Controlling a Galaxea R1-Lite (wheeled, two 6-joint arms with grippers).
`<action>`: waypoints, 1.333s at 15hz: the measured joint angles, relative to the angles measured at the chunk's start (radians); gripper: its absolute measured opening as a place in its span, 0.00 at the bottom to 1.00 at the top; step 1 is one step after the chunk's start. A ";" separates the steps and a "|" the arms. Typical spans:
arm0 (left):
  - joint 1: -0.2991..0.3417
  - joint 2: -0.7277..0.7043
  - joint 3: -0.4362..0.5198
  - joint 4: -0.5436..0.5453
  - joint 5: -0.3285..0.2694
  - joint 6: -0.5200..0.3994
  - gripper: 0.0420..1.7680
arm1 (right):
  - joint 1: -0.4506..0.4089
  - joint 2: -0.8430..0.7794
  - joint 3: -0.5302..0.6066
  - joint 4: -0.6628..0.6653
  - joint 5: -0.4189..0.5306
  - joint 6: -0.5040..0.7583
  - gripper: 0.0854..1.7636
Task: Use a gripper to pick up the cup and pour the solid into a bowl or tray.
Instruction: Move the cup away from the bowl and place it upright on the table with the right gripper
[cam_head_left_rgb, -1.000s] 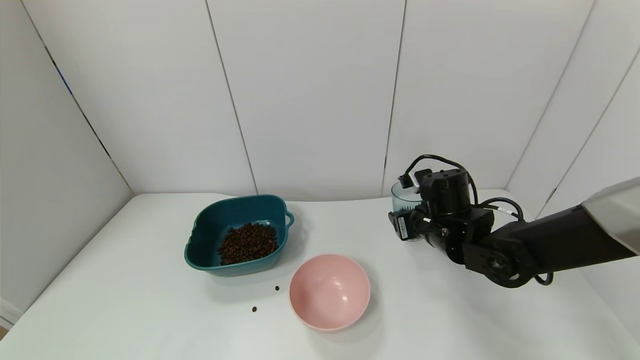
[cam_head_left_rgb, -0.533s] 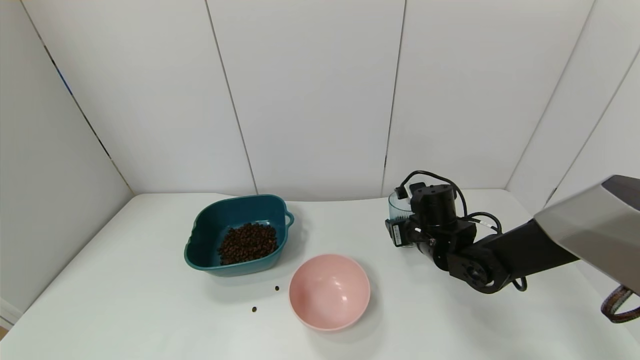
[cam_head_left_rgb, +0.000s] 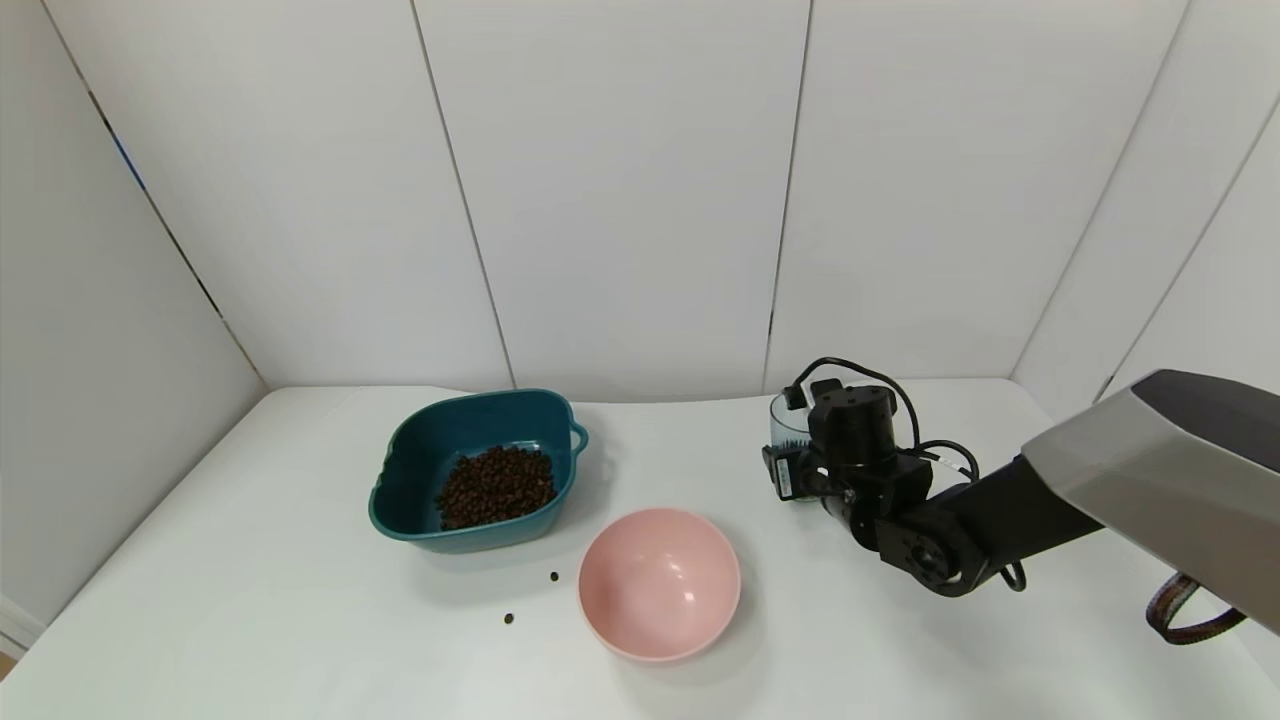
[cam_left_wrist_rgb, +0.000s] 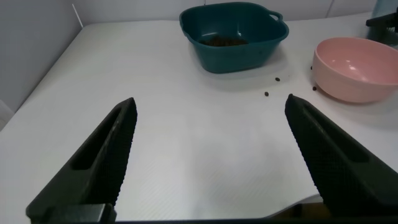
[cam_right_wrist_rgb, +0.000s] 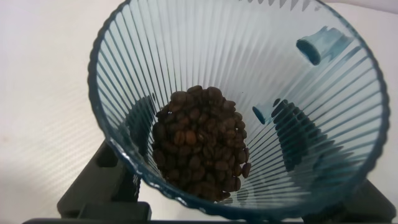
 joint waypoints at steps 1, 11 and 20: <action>0.000 0.000 0.000 0.000 0.000 0.000 0.97 | 0.000 0.002 0.000 -0.001 0.001 0.002 0.75; 0.000 0.000 0.000 0.000 0.000 0.000 0.97 | 0.001 -0.009 0.005 0.006 0.023 0.005 0.90; 0.000 0.000 0.000 0.000 0.000 0.000 0.97 | -0.002 -0.131 0.012 0.303 0.140 0.009 0.95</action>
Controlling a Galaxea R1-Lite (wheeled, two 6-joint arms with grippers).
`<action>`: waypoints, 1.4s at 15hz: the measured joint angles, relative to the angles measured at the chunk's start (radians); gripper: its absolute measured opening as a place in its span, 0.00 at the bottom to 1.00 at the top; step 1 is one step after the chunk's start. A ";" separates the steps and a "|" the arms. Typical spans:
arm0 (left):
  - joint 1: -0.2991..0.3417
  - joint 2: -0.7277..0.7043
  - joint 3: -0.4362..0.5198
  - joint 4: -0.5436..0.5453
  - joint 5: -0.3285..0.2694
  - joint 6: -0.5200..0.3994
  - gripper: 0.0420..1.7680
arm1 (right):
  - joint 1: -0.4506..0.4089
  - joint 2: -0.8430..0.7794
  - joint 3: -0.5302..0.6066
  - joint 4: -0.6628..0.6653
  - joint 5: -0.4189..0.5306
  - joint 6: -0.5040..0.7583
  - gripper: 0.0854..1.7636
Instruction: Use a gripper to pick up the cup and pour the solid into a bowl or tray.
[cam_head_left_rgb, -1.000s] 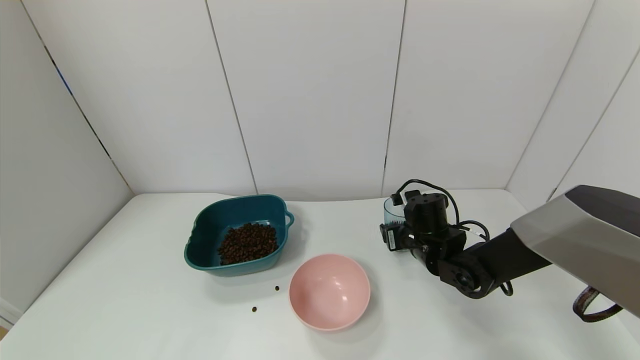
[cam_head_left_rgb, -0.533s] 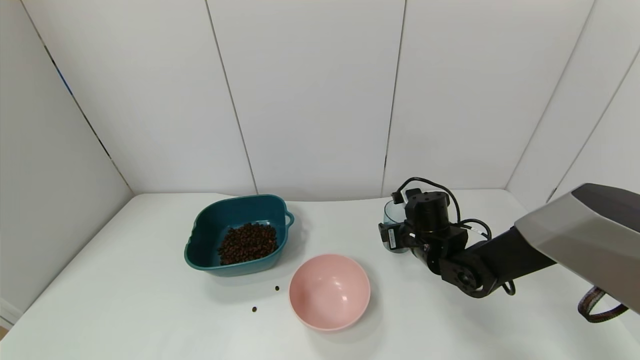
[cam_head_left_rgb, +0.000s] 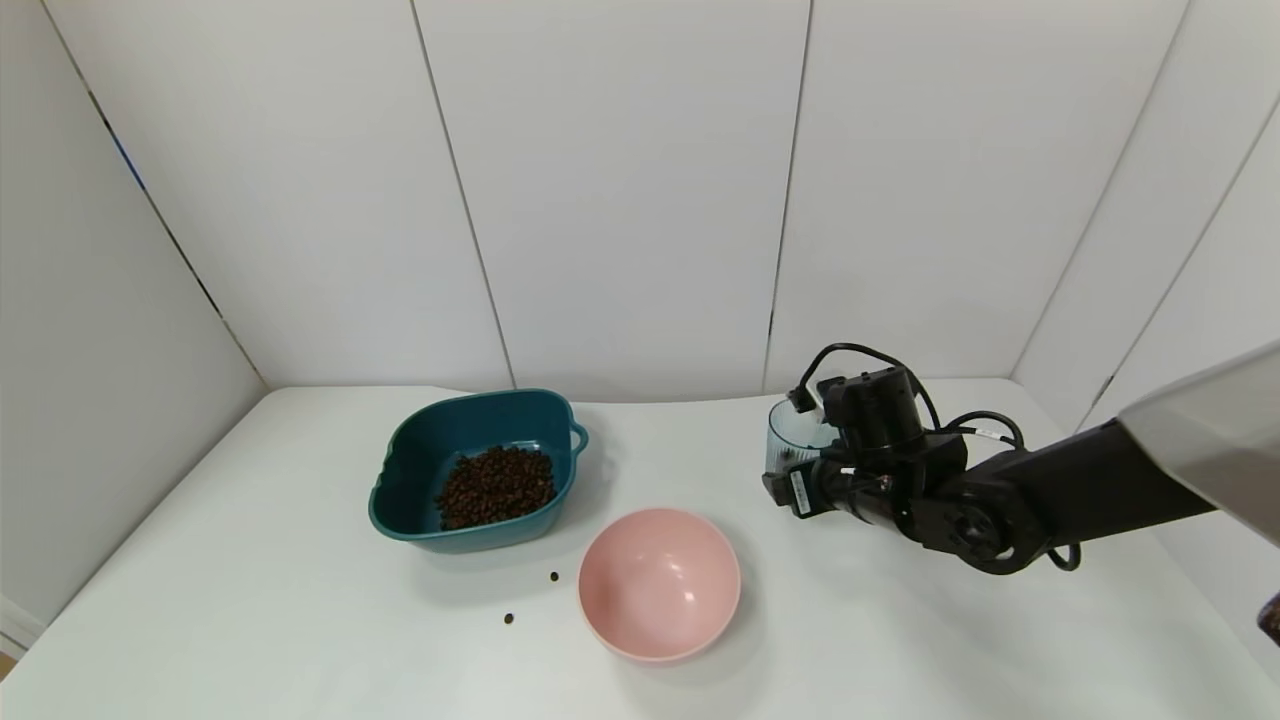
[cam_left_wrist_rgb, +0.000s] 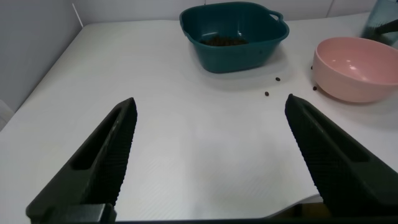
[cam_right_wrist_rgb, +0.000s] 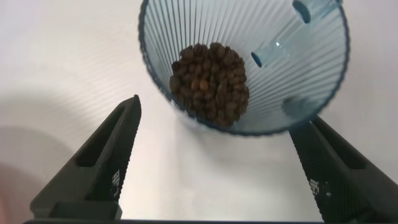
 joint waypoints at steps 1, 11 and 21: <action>0.000 0.000 0.000 0.000 0.000 0.000 0.97 | 0.000 -0.031 0.004 0.041 0.014 0.000 0.95; 0.000 0.000 0.000 0.000 0.000 0.000 0.97 | 0.017 -0.424 0.140 0.223 0.068 -0.017 0.96; 0.000 0.000 0.000 0.000 0.000 0.000 0.97 | -0.029 -1.004 0.459 0.237 0.120 -0.041 0.96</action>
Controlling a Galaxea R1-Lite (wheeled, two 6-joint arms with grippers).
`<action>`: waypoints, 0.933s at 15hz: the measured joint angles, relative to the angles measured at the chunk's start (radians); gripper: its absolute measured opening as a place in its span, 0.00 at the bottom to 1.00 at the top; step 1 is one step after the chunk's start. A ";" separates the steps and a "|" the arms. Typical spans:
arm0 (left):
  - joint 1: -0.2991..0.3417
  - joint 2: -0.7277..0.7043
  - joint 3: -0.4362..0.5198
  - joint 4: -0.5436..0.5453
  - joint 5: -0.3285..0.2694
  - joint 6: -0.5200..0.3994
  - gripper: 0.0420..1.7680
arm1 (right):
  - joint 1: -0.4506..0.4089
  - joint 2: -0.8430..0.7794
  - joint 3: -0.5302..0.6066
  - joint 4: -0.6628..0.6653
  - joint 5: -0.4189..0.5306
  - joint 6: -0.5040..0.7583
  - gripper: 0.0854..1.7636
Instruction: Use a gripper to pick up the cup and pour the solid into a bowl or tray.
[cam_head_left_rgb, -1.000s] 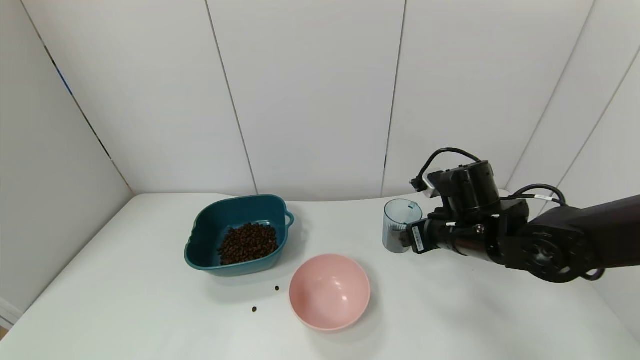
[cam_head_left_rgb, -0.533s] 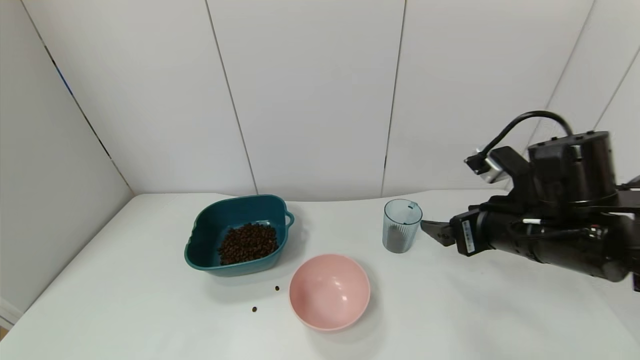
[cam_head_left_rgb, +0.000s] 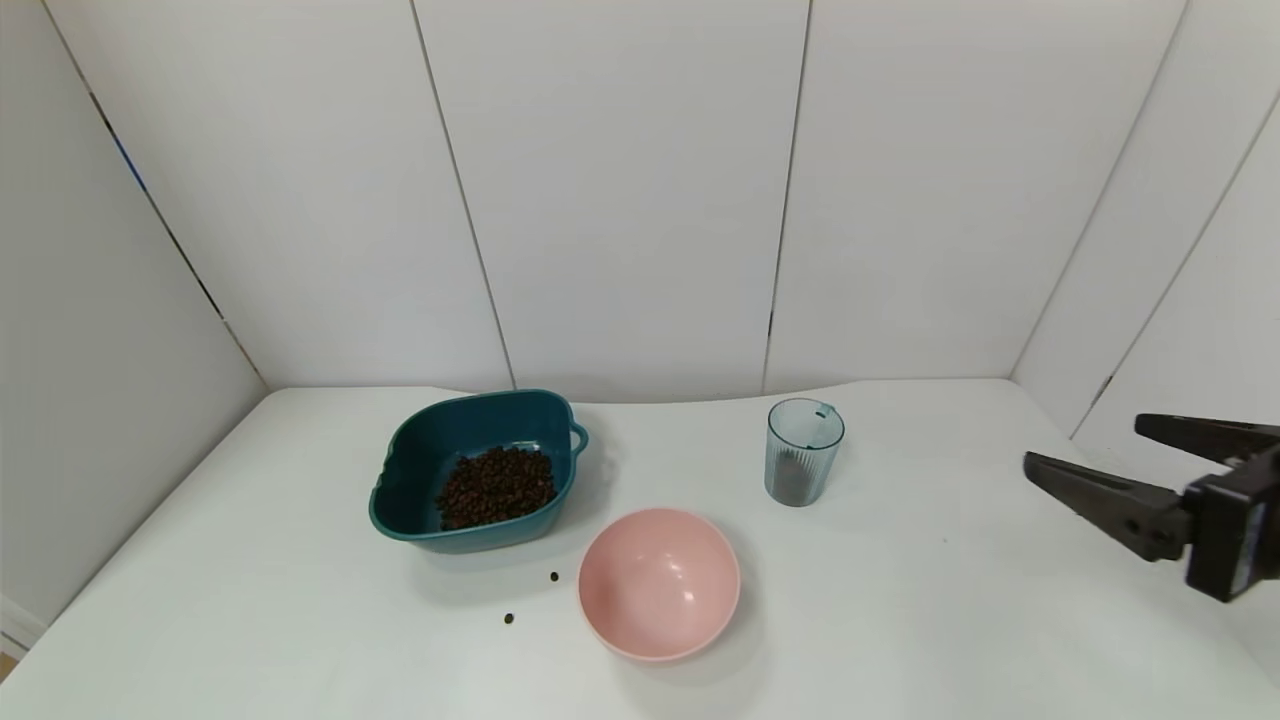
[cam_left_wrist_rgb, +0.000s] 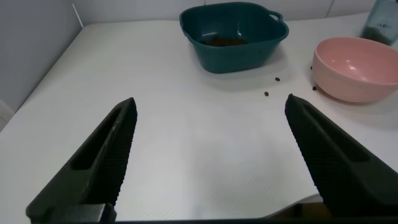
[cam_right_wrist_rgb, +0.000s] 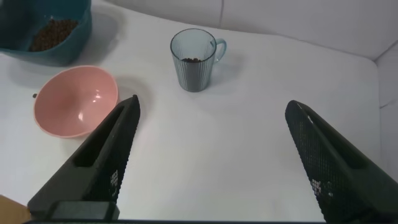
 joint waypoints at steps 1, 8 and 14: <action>0.000 0.000 0.000 0.000 0.000 0.000 0.97 | -0.027 -0.057 0.027 0.010 0.020 -0.006 0.96; 0.000 0.000 0.000 0.000 0.000 0.000 0.97 | -0.301 -0.397 0.119 0.149 0.165 -0.013 0.96; 0.000 0.000 0.000 0.000 0.000 0.000 0.97 | -0.433 -0.696 0.236 0.189 0.185 -0.065 0.96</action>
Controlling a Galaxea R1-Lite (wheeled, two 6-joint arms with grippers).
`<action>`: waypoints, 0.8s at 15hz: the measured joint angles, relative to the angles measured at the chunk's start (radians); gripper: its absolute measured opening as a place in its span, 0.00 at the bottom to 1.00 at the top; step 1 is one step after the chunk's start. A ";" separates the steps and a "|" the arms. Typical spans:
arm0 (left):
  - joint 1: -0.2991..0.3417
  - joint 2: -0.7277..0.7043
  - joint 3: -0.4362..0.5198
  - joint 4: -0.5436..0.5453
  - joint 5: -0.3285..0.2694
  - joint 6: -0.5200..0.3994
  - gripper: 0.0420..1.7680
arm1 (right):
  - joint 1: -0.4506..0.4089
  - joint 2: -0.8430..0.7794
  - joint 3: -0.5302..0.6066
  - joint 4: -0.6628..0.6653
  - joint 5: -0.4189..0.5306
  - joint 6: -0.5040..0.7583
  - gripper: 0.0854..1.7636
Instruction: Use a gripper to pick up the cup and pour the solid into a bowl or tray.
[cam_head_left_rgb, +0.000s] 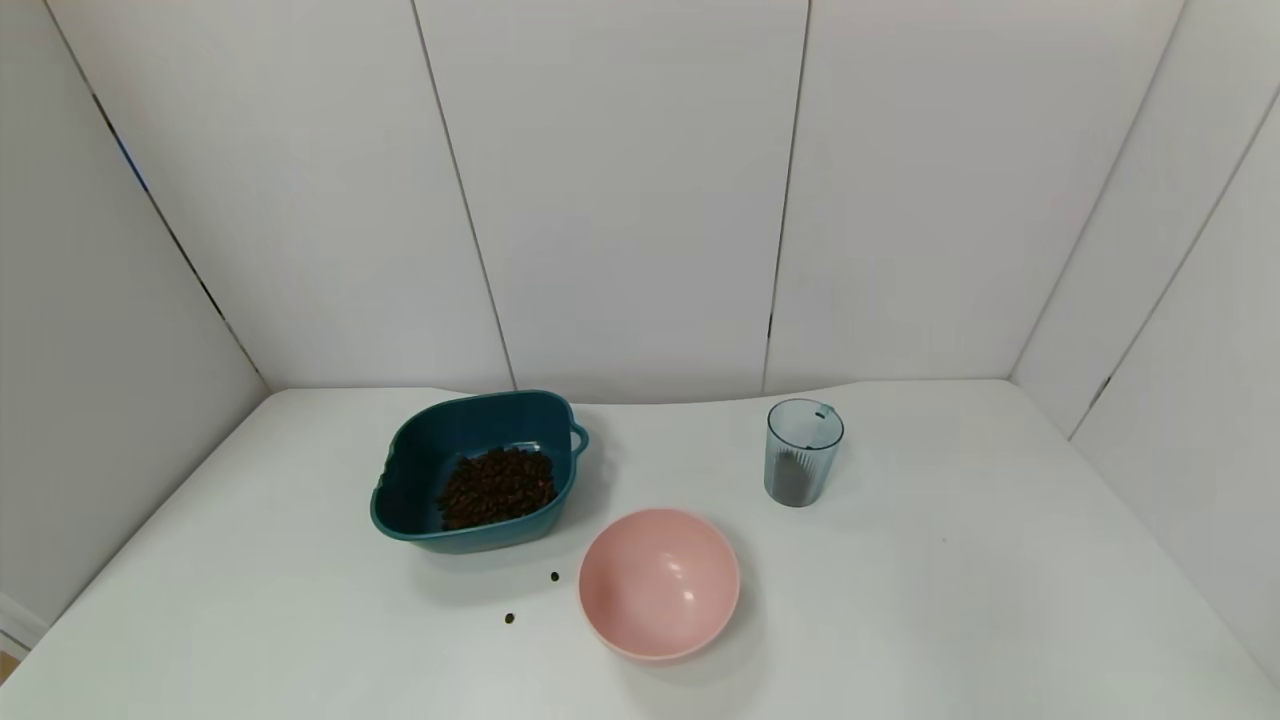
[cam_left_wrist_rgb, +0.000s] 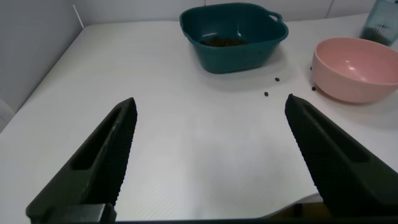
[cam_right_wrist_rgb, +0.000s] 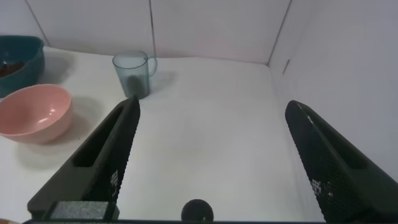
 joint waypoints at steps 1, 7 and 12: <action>0.000 0.000 0.000 0.000 0.000 0.000 0.97 | -0.013 -0.053 0.033 0.001 0.005 -0.012 0.96; 0.000 0.000 0.000 0.000 0.000 0.000 0.97 | -0.026 -0.267 0.188 0.000 0.015 -0.019 0.96; 0.000 0.000 0.000 0.000 0.000 0.000 0.97 | -0.031 -0.415 0.337 -0.002 0.044 -0.022 0.96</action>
